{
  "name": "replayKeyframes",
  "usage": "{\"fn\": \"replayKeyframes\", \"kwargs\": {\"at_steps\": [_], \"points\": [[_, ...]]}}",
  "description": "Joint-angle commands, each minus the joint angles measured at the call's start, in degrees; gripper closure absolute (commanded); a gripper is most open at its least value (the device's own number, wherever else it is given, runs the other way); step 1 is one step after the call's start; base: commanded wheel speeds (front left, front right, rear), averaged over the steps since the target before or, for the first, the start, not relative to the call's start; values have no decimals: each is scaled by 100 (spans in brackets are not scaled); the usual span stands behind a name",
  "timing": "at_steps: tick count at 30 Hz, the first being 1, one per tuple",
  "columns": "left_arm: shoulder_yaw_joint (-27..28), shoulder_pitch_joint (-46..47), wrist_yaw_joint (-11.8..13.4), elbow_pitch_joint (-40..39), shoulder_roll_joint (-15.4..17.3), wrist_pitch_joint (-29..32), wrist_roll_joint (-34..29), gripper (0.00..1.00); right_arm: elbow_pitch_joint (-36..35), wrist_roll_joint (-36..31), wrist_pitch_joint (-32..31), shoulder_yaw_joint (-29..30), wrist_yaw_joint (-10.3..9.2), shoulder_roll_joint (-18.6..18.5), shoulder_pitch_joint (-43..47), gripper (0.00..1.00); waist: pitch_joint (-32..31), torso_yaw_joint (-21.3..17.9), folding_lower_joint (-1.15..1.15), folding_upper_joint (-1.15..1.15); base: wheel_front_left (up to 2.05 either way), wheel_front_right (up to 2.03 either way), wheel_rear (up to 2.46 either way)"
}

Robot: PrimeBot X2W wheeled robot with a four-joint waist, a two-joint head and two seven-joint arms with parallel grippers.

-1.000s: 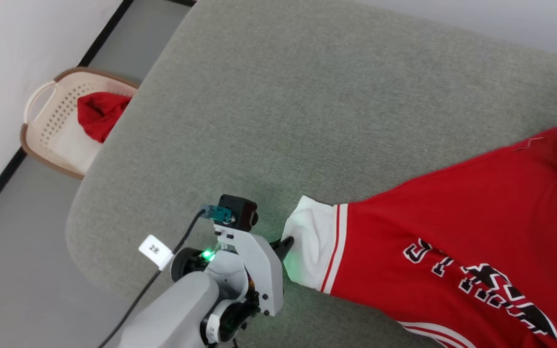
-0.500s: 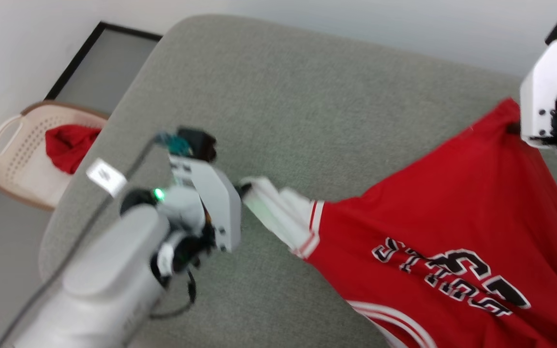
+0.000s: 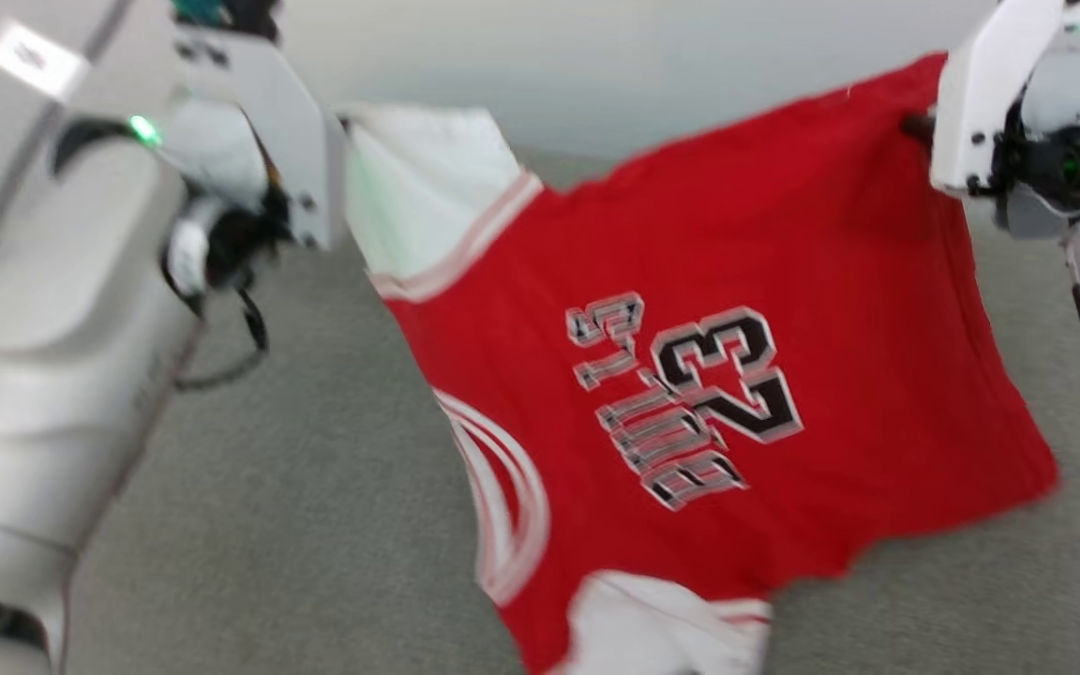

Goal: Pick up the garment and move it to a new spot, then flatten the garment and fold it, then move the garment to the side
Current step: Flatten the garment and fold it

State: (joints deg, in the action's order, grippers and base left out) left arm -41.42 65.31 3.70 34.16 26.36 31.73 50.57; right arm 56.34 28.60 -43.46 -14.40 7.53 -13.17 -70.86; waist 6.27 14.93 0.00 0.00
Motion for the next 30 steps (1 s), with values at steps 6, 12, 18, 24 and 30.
{"fn": "replayKeyframes", "kwargs": {"at_steps": [6,12,18,24,30], "points": [[131,940,-168,889,-70,-425,-219,100,156,-180,827,141,-6,237,-336,100,-263,-747,0,0,0,0,0],[124,1759,-330,1658,-101,-982,-501,100,480,-330,1541,289,-6,501,-626,100,-310,-1164,0,0,0,0,0],[168,2463,-469,2225,-123,-1624,-681,100,613,-369,2184,324,-5,635,-901,100,-273,-1458,0,0,0,0,0],[199,2987,-576,2683,-151,-2139,-772,100,821,-388,2675,323,-5,680,-1115,100,-184,-1626,0,0,0,0,0],[182,3360,-674,3039,-241,-2348,-807,100,986,-347,2919,257,-5,654,-1337,100,-10,-1672,0,0,0,0,0]]}}
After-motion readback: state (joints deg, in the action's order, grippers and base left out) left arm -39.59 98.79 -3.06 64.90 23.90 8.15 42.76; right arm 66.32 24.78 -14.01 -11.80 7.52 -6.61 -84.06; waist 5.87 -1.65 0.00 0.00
